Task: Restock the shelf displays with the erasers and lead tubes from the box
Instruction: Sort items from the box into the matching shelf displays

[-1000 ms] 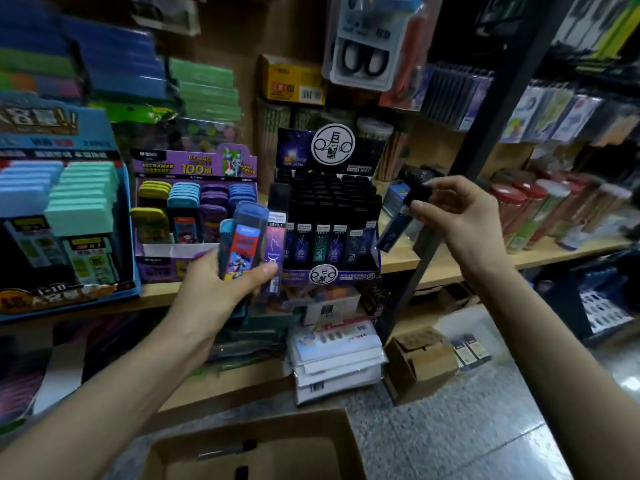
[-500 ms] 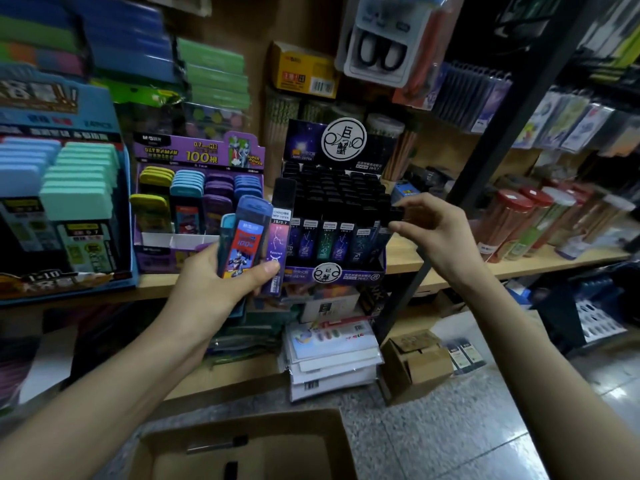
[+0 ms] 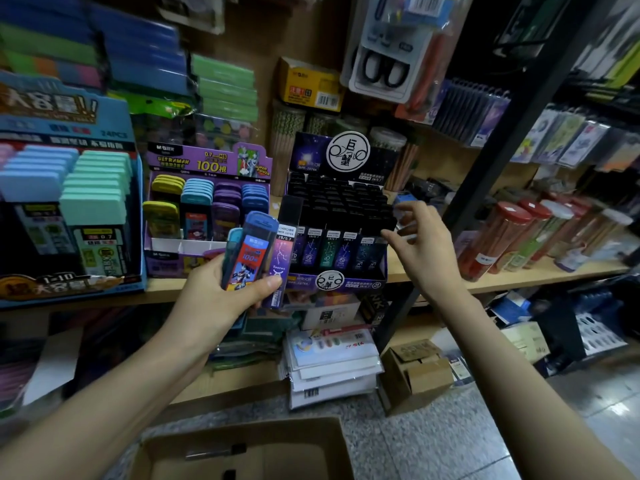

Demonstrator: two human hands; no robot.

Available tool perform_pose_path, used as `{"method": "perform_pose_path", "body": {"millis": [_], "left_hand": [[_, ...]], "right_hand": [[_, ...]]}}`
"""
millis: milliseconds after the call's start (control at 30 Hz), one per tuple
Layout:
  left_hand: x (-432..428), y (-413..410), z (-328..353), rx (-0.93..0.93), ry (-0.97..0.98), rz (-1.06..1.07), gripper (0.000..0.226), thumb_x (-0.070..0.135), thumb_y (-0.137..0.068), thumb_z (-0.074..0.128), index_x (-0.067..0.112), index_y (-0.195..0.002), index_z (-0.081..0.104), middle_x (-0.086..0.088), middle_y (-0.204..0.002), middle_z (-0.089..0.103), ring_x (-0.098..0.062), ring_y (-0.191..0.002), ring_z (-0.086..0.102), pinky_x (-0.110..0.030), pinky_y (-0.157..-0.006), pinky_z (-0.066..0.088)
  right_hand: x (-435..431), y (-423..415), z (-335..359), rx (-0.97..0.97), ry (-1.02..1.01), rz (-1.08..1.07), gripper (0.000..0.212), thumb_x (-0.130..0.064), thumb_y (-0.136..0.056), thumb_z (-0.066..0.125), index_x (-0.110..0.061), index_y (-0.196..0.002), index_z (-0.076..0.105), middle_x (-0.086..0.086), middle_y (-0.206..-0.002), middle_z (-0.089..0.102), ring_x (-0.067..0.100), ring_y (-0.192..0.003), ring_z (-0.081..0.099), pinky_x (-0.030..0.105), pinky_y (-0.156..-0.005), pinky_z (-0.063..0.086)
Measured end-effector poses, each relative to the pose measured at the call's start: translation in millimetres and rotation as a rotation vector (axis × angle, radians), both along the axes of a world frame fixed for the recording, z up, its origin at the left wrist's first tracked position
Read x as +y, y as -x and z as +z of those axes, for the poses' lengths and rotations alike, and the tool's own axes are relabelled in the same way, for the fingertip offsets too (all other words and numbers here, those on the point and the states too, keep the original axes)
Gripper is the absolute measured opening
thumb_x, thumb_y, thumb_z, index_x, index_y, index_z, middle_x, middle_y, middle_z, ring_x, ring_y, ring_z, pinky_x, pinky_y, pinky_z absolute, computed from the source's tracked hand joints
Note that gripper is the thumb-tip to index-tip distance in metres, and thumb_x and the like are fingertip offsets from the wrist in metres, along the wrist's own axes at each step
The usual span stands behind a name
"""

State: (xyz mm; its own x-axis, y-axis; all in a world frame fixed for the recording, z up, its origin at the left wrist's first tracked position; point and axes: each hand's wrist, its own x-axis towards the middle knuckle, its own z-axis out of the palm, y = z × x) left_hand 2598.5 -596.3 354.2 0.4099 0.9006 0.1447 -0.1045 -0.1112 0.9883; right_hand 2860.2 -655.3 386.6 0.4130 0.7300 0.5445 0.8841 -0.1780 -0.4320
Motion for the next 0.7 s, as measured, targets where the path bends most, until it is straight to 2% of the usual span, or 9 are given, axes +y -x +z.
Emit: {"method": "perform_pose_path", "body": {"millis": [67,167,200,267,333,433,500,567,700], "left_hand": [[0,1,1,0.006,-0.005,0.002,0.014,0.012,-0.075,0.074,0.019,-0.081,0.063,0.01,-0.06,0.066,0.0,-0.054,0.057,-0.011,-0.051,0.046],[-1,1,2,-0.003,0.011,-0.008,0.016,0.014,-0.074,0.074,0.022,-0.083,0.064,0.011,-0.066,0.07,0.001,-0.058,0.062,-0.009,-0.053,0.047],[-1,1,2,-0.01,0.023,-0.013,0.017,0.015,-0.074,0.074,0.023,-0.086,0.065,0.01,-0.073,0.072,-0.001,-0.063,0.065,-0.01,-0.055,0.048],[-1,2,3,-0.015,0.034,-0.018,0.02,0.016,-0.073,0.075,0.024,-0.089,0.065,0.009,-0.082,0.074,-0.004,-0.071,0.069,-0.011,-0.058,0.051],[-2,1,4,-0.016,0.027,-0.036,0.021,0.015,-0.073,0.075,0.023,-0.09,0.066,0.008,-0.083,0.074,-0.006,-0.073,0.069,-0.012,-0.058,0.052],[-2,2,3,-0.018,-0.012,-0.022,0.01,0.016,-0.079,0.07,0.021,-0.086,0.064,0.011,-0.067,0.07,0.001,-0.059,0.064,-0.009,-0.053,0.046],[1,6,2,-0.008,-0.004,0.05,0.006,0.026,-0.086,0.062,0.021,-0.085,0.063,0.01,-0.059,0.064,0.001,-0.052,0.057,-0.012,-0.05,0.045],[7,12,2,-0.019,0.048,0.099,0.017,0.037,-0.089,0.054,0.022,-0.087,0.062,0.008,-0.062,0.061,-0.003,-0.053,0.055,-0.016,-0.049,0.046],[16,20,6,-0.05,0.149,0.145,0.021,0.039,-0.092,0.049,0.021,-0.088,0.06,0.007,-0.068,0.063,-0.002,-0.052,0.057,-0.018,-0.048,0.048]], "right_hand": [[-3,11,9,-0.04,-0.05,0.001,0.033,-0.022,-0.09,0.061,-0.009,-0.119,0.052,0.007,-0.108,0.05,0.02,-0.095,0.053,0.032,-0.081,0.044],[-6,44,23,-0.042,-0.135,0.162,0.024,-0.021,-0.092,0.058,-0.009,-0.113,0.059,0.002,-0.102,0.054,0.015,-0.094,0.054,0.023,-0.081,0.042],[-6,59,26,0.057,-0.118,0.238,0.021,-0.024,-0.091,0.057,-0.013,-0.108,0.061,0.0,-0.098,0.058,0.012,-0.092,0.056,0.022,-0.08,0.043],[-3,92,27,0.394,0.011,0.357,0.016,-0.03,-0.09,0.059,-0.02,-0.101,0.063,-0.004,-0.089,0.064,0.008,-0.084,0.061,0.022,-0.074,0.047],[1,115,21,0.661,0.106,0.43,0.003,-0.022,-0.09,0.062,-0.022,-0.092,0.061,-0.004,-0.079,0.063,0.005,-0.072,0.06,0.019,-0.064,0.047],[7,123,26,0.79,0.035,0.47,0.013,-0.007,-0.088,0.062,-0.017,-0.081,0.057,0.004,-0.073,0.059,0.01,-0.067,0.056,0.021,-0.062,0.046],[9,115,36,0.771,-0.076,0.446,0.011,-0.007,-0.086,0.063,-0.016,-0.083,0.057,0.011,-0.08,0.059,0.021,-0.075,0.058,0.031,-0.067,0.05],[12,101,44,0.654,-0.16,0.397,0.009,-0.01,-0.085,0.066,-0.016,-0.086,0.059,0.012,-0.086,0.063,0.027,-0.082,0.063,0.03,-0.072,0.054],[20,86,32,0.409,-0.048,0.35,0.012,-0.011,-0.083,0.069,-0.016,-0.079,0.058,0.008,-0.079,0.062,0.031,-0.083,0.064,0.047,-0.079,0.053]]}}
